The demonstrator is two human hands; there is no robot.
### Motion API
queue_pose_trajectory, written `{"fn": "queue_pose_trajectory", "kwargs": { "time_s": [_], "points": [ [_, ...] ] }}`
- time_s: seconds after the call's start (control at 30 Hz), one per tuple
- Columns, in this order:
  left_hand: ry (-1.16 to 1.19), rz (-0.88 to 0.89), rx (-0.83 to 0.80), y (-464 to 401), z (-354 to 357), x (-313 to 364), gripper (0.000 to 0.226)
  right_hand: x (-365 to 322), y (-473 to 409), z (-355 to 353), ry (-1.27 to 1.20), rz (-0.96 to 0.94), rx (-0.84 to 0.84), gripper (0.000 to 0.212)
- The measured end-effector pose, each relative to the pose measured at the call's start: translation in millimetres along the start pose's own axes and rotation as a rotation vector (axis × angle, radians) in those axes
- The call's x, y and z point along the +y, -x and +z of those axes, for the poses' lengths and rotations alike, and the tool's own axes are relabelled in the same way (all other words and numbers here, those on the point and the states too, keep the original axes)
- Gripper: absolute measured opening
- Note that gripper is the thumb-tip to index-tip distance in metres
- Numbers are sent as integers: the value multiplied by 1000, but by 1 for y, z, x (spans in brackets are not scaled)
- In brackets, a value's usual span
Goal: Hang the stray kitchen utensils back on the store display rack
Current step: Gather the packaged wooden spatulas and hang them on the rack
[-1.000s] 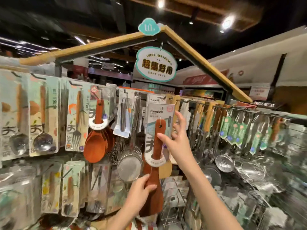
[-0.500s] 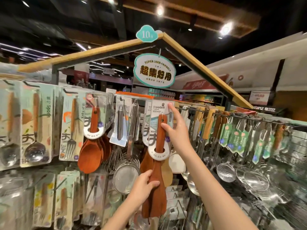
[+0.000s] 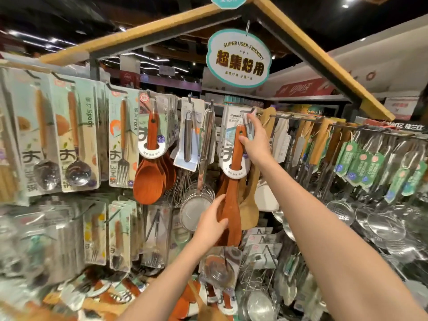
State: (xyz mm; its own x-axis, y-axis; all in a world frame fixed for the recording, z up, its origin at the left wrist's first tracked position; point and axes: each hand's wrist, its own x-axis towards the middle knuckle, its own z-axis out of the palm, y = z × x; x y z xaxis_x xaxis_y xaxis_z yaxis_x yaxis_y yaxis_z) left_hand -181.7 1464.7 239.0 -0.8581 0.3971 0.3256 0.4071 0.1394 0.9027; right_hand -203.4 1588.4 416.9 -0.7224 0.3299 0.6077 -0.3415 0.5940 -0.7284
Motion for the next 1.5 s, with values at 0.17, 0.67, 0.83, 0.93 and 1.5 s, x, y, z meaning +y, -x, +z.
{"fn": "queue_pose_trajectory", "kwargs": {
  "time_s": [0.17,0.67,0.83,0.93,1.5],
  "points": [
    [-146,1,-8,10,-7,-8,61,5,7,4,50,35,-43,69],
    [-186,127,217,105,-31,-127,57,195,290,111,181,215,-361,16],
    [-183,73,275,134,-39,-175,61,276,317,153,514,355,-649,23],
    [-206,11,270,155,-45,-207,59,306,316,172,642,406,-676,38],
    [54,-422,135,166,-1,-207,45,282,331,64,545,693,-674,32]
  ]
}}
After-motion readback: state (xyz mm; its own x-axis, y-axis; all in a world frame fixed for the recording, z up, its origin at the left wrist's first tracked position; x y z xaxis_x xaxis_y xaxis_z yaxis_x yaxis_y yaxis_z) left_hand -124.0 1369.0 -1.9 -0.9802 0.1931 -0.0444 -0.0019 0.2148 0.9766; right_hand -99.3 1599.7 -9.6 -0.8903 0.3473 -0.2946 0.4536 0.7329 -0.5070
